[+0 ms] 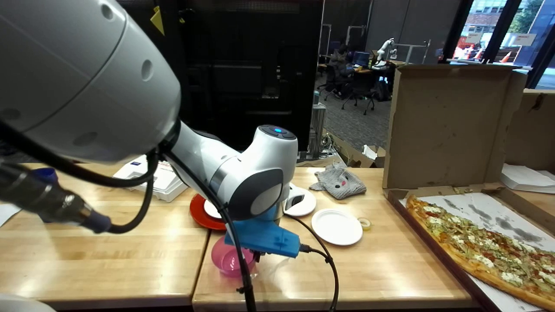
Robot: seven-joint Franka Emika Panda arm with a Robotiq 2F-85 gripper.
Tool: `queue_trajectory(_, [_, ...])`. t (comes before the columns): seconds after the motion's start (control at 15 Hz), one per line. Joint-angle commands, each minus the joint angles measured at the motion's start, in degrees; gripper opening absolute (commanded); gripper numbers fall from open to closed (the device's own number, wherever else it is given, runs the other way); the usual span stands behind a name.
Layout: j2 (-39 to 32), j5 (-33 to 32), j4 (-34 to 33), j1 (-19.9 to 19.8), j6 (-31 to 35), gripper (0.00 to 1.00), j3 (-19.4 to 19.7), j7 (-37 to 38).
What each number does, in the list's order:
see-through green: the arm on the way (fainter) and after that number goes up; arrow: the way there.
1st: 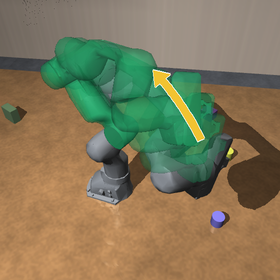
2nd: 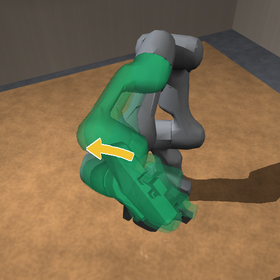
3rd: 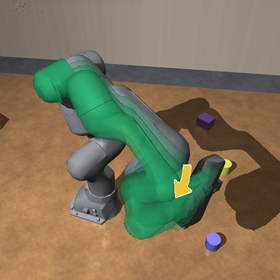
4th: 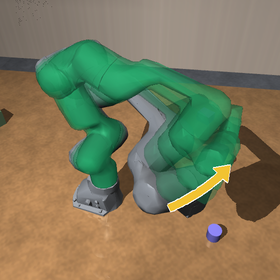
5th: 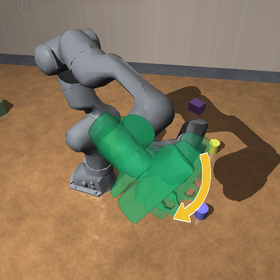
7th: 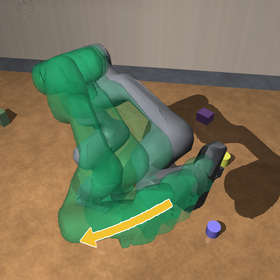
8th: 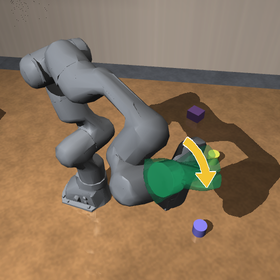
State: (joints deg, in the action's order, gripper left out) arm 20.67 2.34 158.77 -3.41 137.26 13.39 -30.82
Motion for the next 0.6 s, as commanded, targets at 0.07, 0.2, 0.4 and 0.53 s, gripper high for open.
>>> queue_trajectory(0.07, [3.2, -1.9, 0.7, -0.7, -1.1, 0.01, -0.8, 2.1])
queue_trajectory(0.2, [3.9, -2.5, 0.6, -0.8, -1.9, 0.01, -1.1, 2.8])
queue_trajectory(0.4, [5.8, -3.4, 0.7, -0.9, -3.2, 0.01, -1.5, 3.9])
queue_trajectory(0.53, [7.7, -3.8, 0.7, -0.9, -4.1, 0.01, -1.7, 4.4])
